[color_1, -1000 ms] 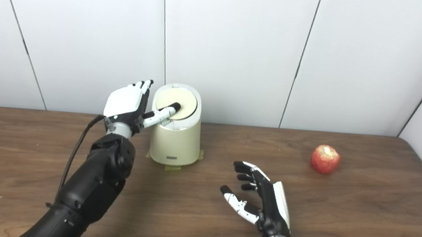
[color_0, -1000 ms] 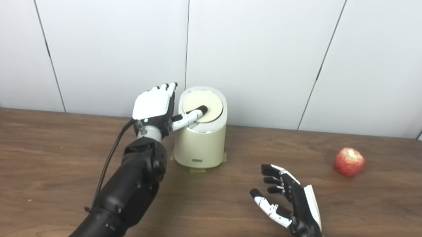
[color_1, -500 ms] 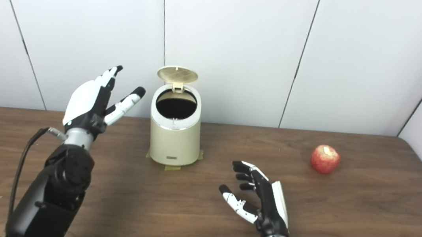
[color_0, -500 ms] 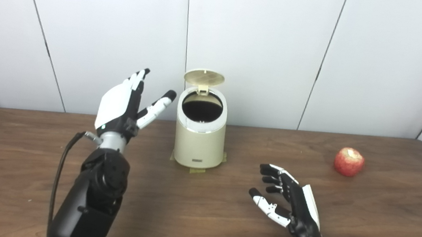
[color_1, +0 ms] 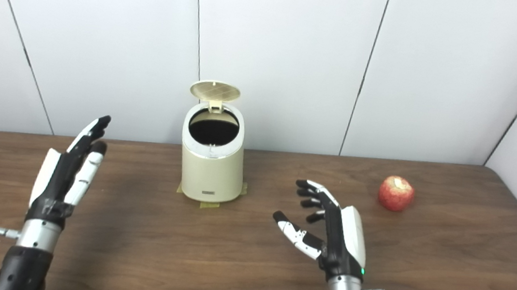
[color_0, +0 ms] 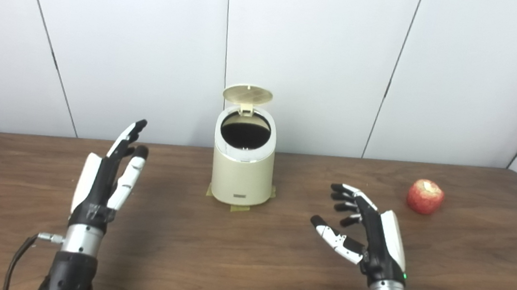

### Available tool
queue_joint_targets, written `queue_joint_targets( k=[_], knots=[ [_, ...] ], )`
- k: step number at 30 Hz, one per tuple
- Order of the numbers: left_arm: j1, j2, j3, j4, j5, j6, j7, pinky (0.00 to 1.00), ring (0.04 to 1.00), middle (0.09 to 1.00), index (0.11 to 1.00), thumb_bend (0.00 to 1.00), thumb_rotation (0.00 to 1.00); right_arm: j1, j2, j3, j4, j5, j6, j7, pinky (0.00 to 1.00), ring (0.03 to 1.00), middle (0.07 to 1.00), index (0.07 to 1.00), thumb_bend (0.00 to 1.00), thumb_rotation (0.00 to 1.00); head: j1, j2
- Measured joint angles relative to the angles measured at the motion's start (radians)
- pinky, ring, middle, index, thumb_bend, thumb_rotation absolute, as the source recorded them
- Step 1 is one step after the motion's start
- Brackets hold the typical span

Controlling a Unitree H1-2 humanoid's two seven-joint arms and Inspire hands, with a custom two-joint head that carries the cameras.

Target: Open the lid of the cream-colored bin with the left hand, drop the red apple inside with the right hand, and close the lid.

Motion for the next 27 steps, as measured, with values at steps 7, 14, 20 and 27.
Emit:
queue_joint_targets(
  k=[7, 14, 20, 27],
  knots=[
    [0.091, 0.002, 0.010, -0.055, -0.106, -0.076, -0.048, 0.84, 0.880, 0.892, 0.885, 0.40, 0.94, -0.137, -0.223, 0.019, -0.117, -0.285, 0.173, 0.262, 0.75, 0.947, 0.951, 0.917, 0.96, 0.45, 0.003, 0.000],
    [0.161, 0.030, 0.022, -0.060, -0.231, -0.138, -0.133, 0.79, 0.844, 0.850, 0.828, 0.38, 0.85, -0.316, -0.348, 0.013, -0.175, -0.444, 0.325, 0.601, 0.74, 0.964, 0.954, 0.880, 1.00, 0.34, -0.006, 0.000],
    [0.197, 0.031, 0.039, -0.082, -0.328, -0.141, -0.174, 0.80, 0.855, 0.864, 0.843, 0.39, 0.84, -0.402, -0.407, -0.009, -0.027, -0.472, 0.363, 0.743, 0.71, 0.947, 0.955, 0.862, 1.00, 0.30, -0.005, 0.005],
    [0.214, 0.011, 0.039, -0.083, -0.335, -0.139, -0.198, 0.79, 0.858, 0.879, 0.859, 0.37, 0.83, -0.455, -0.417, -0.006, 0.213, -0.503, 0.371, 0.763, 0.50, 0.966, 0.970, 0.859, 1.00, 0.32, -0.008, 0.012]
  ],
)
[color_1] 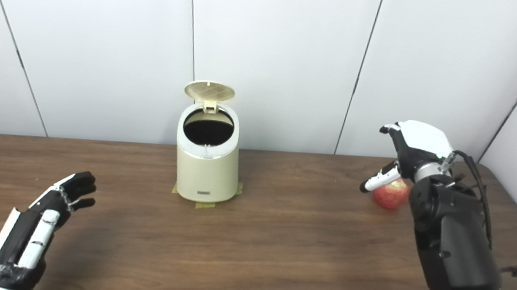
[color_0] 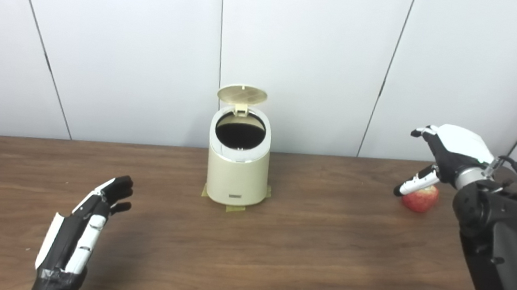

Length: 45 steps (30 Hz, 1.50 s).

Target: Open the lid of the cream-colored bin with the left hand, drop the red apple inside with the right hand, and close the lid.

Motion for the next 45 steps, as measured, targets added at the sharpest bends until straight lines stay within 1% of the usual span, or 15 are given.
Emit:
queue_joint_targets(
  k=[2, 4, 5, 7, 9, 10, 13, 18, 23, 28, 29, 34, 38, 41, 45],
  knots=[
    [0.000, -0.001, 0.001, 0.001, 0.027, -0.002, 0.002, 0.79, 0.860, 0.887, 0.868, 0.39, 0.81, -0.023, -0.015, 0.034, 0.077, -0.011, 0.000, 0.004, 0.53, 0.983, 0.981, 0.852, 1.00, 0.35, 0.000, 0.002],
    [0.000, -0.001, 0.009, 0.007, 0.048, -0.004, 0.006, 0.79, 0.862, 0.892, 0.872, 0.40, 0.81, -0.044, -0.026, 0.054, 0.151, -0.013, 0.000, 0.002, 0.62, 0.997, 0.995, 0.849, 1.00, 0.37, 0.002, 0.003],
    [0.000, -0.001, 0.013, 0.011, 0.057, -0.004, 0.008, 0.78, 0.861, 0.893, 0.873, 0.41, 0.81, -0.053, -0.029, 0.058, 0.185, -0.013, 0.000, 0.001, 0.66, 0.999, 0.998, 0.851, 1.00, 0.36, 0.003, 0.002],
    [0.000, -0.001, 0.018, 0.017, 0.067, -0.004, 0.012, 0.77, 0.861, 0.895, 0.876, 0.40, 0.81, -0.067, -0.030, 0.062, 0.239, -0.011, 0.000, -0.001, 0.68, 1.000, 1.000, 0.854, 1.00, 0.34, 0.009, -0.005],
    [0.000, -0.002, 0.019, 0.021, 0.083, -0.006, 0.015, 0.77, 0.869, 0.911, 0.889, 0.38, 0.77, -0.073, -0.030, 0.066, 0.278, 0.008, 0.000, -0.010, 0.68, 0.985, 1.000, 0.857, 1.00, 0.33, 0.015, -0.006],
    [0.000, -0.005, 0.020, 0.022, 0.084, -0.007, 0.016, 0.76, 0.870, 0.915, 0.893, 0.37, 0.73, -0.073, -0.030, 0.069, 0.293, 0.018, 0.000, -0.017, 0.67, 0.972, 1.000, 0.860, 1.00, 0.34, 0.017, -0.006],
    [-0.001, -0.016, 0.031, 0.022, 0.084, -0.034, 0.034, 0.77, 0.880, 0.927, 0.907, 0.37, 0.75, -0.072, -0.030, 0.084, 0.320, 0.042, 0.000, -0.044, 0.64, 0.965, 1.000, 0.876, 1.00, 0.33, 0.020, -0.005],
    [-0.001, -0.022, 0.032, 0.022, 0.088, -0.038, 0.038, 0.76, 0.882, 0.930, 0.910, 0.37, 0.75, -0.071, -0.030, 0.094, 0.344, 0.079, -0.002, -0.091, 0.62, 0.944, 0.993, 0.886, 0.98, 0.31, 0.026, -0.003],
    [-0.001, -0.023, 0.032, 0.021, 0.092, -0.039, 0.042, 0.75, 0.881, 0.925, 0.904, 0.37, 0.72, -0.063, -0.030, 0.118, 0.405, 0.135, -0.017, -0.147, 0.61, 0.913, 0.979, 0.889, 0.97, 0.32, 0.034, -0.003],
    [0.000, -0.029, 0.031, 0.018, 0.094, -0.038, 0.043, 0.74, 0.880, 0.928, 0.902, 0.38, 0.69, -0.063, -0.031, 0.123, 0.444, 0.193, -0.030, -0.221, 0.63, 0.904, 0.976, 0.903, 0.96, 0.28, 0.037, -0.003],
    [0.000, -0.032, 0.031, 0.017, 0.094, -0.038, 0.043, 0.74, 0.876, 0.924, 0.895, 0.38, 0.66, -0.067, -0.031, 0.129, 0.454, 0.202, -0.032, -0.235, 0.64, 0.897, 0.969, 0.903, 0.96, 0.29, 0.038, -0.003],
    [0.002, -0.042, 0.030, 0.010, 0.094, -0.038, 0.043, 0.73, 0.872, 0.922, 0.896, 0.38, 0.62, -0.103, -0.036, 0.176, 0.514, 0.216, -0.046, -0.277, 0.61, 0.861, 0.953, 0.884, 0.95, 0.31, 0.045, -0.001],
    [0.014, -0.052, 0.026, -0.003, 0.095, -0.038, 0.043, 0.73, 0.871, 0.926, 0.894, 0.37, 0.60, -0.115, -0.046, 0.195, 0.537, 0.252, -0.064, -0.284, 0.58, 0.822, 0.928, 0.870, 0.92, 0.26, 0.048, -0.003],
    [0.019, -0.054, 0.026, -0.007, 0.095, -0.038, 0.043, 0.73, 0.870, 0.924, 0.897, 0.36, 0.59, -0.116, -0.047, 0.200, 0.536, 0.276, -0.069, -0.291, 0.61, 0.842, 0.937, 0.878, 0.89, 0.23, 0.049, 0.000],
    [0.022, -0.054, 0.026, -0.010, 0.094, -0.038, 0.043, 0.74, 0.867, 0.921, 0.899, 0.37, 0.59, -0.133, -0.047, 0.222, 0.564, 0.295, -0.087, -0.320, 0.61, 0.827, 0.918, 0.869, 0.89, 0.20, 0.051, 0.002]
  ],
)
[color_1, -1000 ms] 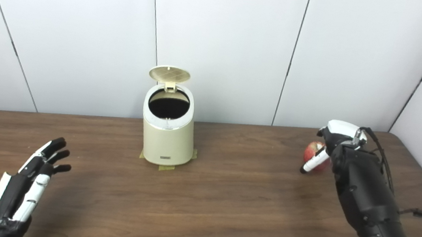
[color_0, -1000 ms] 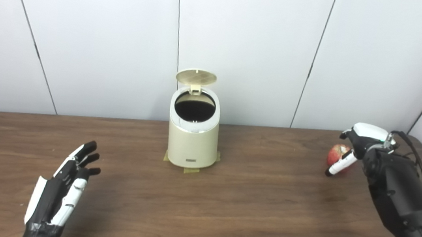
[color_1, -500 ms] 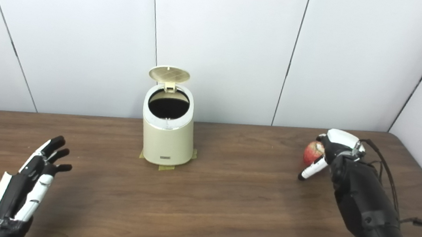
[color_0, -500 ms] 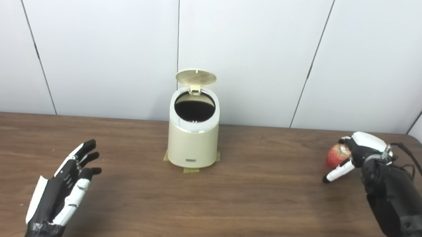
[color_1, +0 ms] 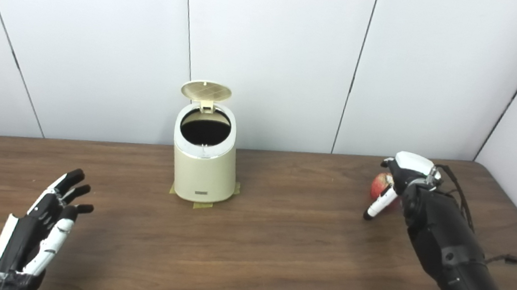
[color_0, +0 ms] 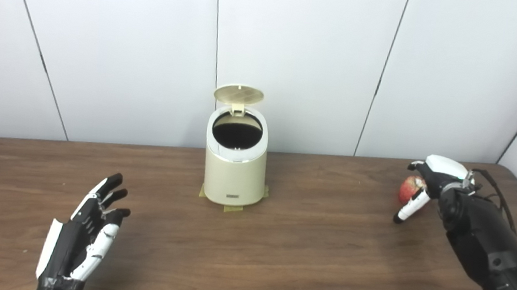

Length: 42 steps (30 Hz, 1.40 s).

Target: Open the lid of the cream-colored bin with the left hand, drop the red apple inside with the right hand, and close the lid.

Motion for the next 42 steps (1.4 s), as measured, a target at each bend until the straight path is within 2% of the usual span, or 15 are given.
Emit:
queue_joint_targets(
  k=[6, 11, 14, 20, 21, 22, 23, 24, 25, 28, 30, 32, 33, 39, 42],
  knots=[
    [0.012, -0.003, 0.000, -0.016, 0.001, 0.003, 0.000, 0.74, 0.871, 0.921, 0.898, 0.38, 0.58, -0.024, -0.001, 0.041, 0.015, 0.014, -0.012, 0.005, 0.59, 0.811, 0.902, 0.850, 0.86, 0.17, 0.017, 0.006],
    [0.015, -0.006, -0.003, -0.018, -0.003, 0.005, -0.003, 0.75, 0.873, 0.922, 0.900, 0.40, 0.57, -0.108, -0.007, 0.115, 0.143, 0.023, -0.078, 0.037, 0.68, 0.862, 0.876, 0.832, 0.86, 0.18, 0.021, 0.008],
    [0.025, -0.008, -0.003, -0.028, -0.008, 0.011, -0.003, 0.74, 0.869, 0.929, 0.900, 0.41, 0.58, -0.133, -0.008, 0.152, 0.166, 0.022, -0.089, 0.051, 0.58, 0.739, 0.802, 0.813, 0.86, 0.13, 0.021, 0.009],
    [0.027, -0.008, -0.004, -0.031, -0.016, 0.017, -0.005, 0.74, 0.867, 0.927, 0.901, 0.41, 0.56, -0.156, -0.016, 0.215, 0.161, -0.002, -0.089, 0.084, 0.52, 0.701, 0.766, 0.772, 0.84, 0.14, 0.021, 0.014],
    [0.027, -0.008, -0.004, -0.031, -0.017, 0.018, -0.005, 0.74, 0.866, 0.926, 0.899, 0.41, 0.56, -0.155, -0.017, 0.220, 0.155, -0.006, -0.089, 0.085, 0.48, 0.654, 0.720, 0.756, 0.83, 0.10, 0.021, 0.014],
    [0.027, -0.008, -0.004, -0.031, -0.016, 0.019, -0.005, 0.73, 0.866, 0.926, 0.898, 0.40, 0.57, -0.155, -0.016, 0.220, 0.157, -0.010, -0.086, 0.075, 0.38, 0.540, 0.606, 0.741, 0.70, 0.05, 0.020, 0.015],
    [0.027, -0.008, -0.004, -0.031, -0.015, 0.019, -0.004, 0.73, 0.866, 0.926, 0.898, 0.40, 0.57, -0.153, -0.013, 0.218, 0.159, -0.011, -0.082, 0.058, 0.33, 0.482, 0.548, 0.732, 0.64, 0.02, 0.020, 0.015],
    [0.027, -0.008, -0.004, -0.031, -0.013, 0.019, -0.004, 0.73, 0.867, 0.926, 0.896, 0.40, 0.57, -0.149, -0.009, 0.212, 0.161, -0.011, -0.076, 0.029, 0.25, 0.382, 0.506, 0.688, 0.60, 0.01, 0.020, 0.015],
    [0.027, -0.008, -0.004, -0.032, -0.012, 0.019, -0.004, 0.73, 0.867, 0.926, 0.896, 0.39, 0.56, -0.139, 0.000, 0.195, 0.168, -0.012, -0.067, -0.025, 0.23, 0.348, 0.492, 0.672, 0.58, 0.00, 0.020, 0.015],
    [0.028, -0.008, -0.003, -0.032, -0.012, 0.019, -0.004, 0.74, 0.868, 0.926, 0.893, 0.40, 0.58, -0.112, 0.028, 0.144, 0.190, -0.010, -0.050, -0.184, 0.31, 0.407, 0.526, 0.652, 0.53, 0.00, 0.014, 0.015],
    [0.028, -0.008, -0.003, -0.032, -0.011, 0.019, -0.004, 0.73, 0.865, 0.921, 0.890, 0.40, 0.58, -0.096, 0.035, 0.126, 0.188, -0.008, -0.050, -0.245, 0.35, 0.418, 0.534, 0.659, 0.53, 0.00, 0.014, 0.015],
    [0.028, -0.008, -0.003, -0.032, -0.010, 0.019, -0.004, 0.73, 0.869, 0.922, 0.888, 0.39, 0.57, -0.091, 0.037, 0.122, 0.187, -0.006, -0.050, -0.267, 0.36, 0.421, 0.532, 0.648, 0.53, 0.00, 0.014, 0.015],
    [0.028, -0.008, -0.003, -0.032, -0.008, 0.019, -0.003, 0.73, 0.873, 0.922, 0.888, 0.40, 0.58, -0.089, 0.037, 0.122, 0.186, -0.005, -0.050, -0.275, 0.35, 0.396, 0.490, 0.565, 0.52, 0.00, 0.012, 0.017],
    [0.028, -0.009, -0.003, -0.032, -0.007, 0.019, -0.003, 0.73, 0.874, 0.923, 0.888, 0.40, 0.58, -0.083, 0.035, 0.122, 0.179, -0.005, -0.062, -0.289, 0.31, 0.370, 0.462, 0.557, 0.51, 0.00, 0.012, 0.017],
    [0.028, -0.009, -0.003, -0.032, -0.006, 0.019, -0.002, 0.72, 0.870, 0.923, 0.889, 0.40, 0.59, -0.079, 0.031, 0.123, 0.165, -0.006, -0.064, -0.282, 0.34, 0.387, 0.473, 0.544, 0.51, 0.00, 0.011, 0.017]
  ],
)
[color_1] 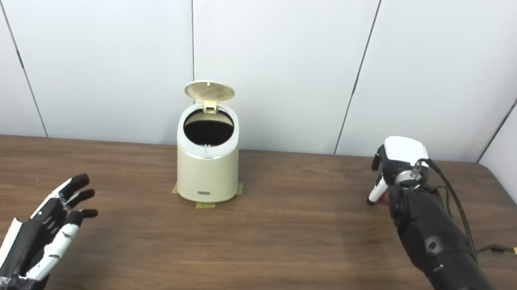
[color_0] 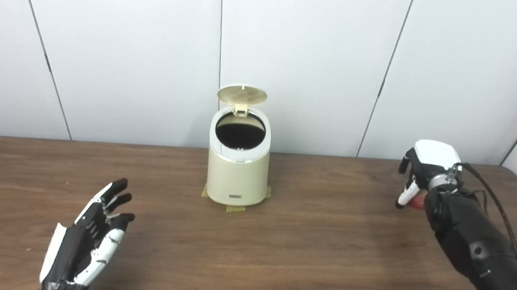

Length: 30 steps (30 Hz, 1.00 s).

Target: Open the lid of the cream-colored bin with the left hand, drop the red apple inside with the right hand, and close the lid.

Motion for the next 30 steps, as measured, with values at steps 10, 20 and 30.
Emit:
queue_joint_targets(
  k=[10, 20, 30],
  knots=[
    [-0.001, 0.000, 0.000, 0.000, 0.000, 0.000, -0.001, 0.74, 0.872, 0.927, 0.895, 0.40, 0.59, 0.018, -0.004, 0.000, -0.101, -0.009, 0.023, 0.014, 0.29, 0.375, 0.449, 0.532, 0.52, 0.00, -0.002, 0.000],
    [-0.002, 0.000, -0.001, 0.000, -0.001, 0.000, -0.002, 0.73, 0.871, 0.926, 0.896, 0.39, 0.57, 0.064, -0.008, -0.025, -0.455, -0.032, 0.082, 0.127, 0.31, 0.373, 0.484, 0.524, 0.52, 0.00, -0.011, -0.003],
    [-0.005, 0.000, -0.007, 0.003, 0.008, 0.002, -0.001, 0.73, 0.877, 0.932, 0.909, 0.40, 0.59, 0.063, 0.001, -0.034, -0.716, -0.046, 0.065, 0.261, 0.31, 0.403, 0.470, 0.501, 0.52, 0.00, -0.009, -0.008]
  ],
)
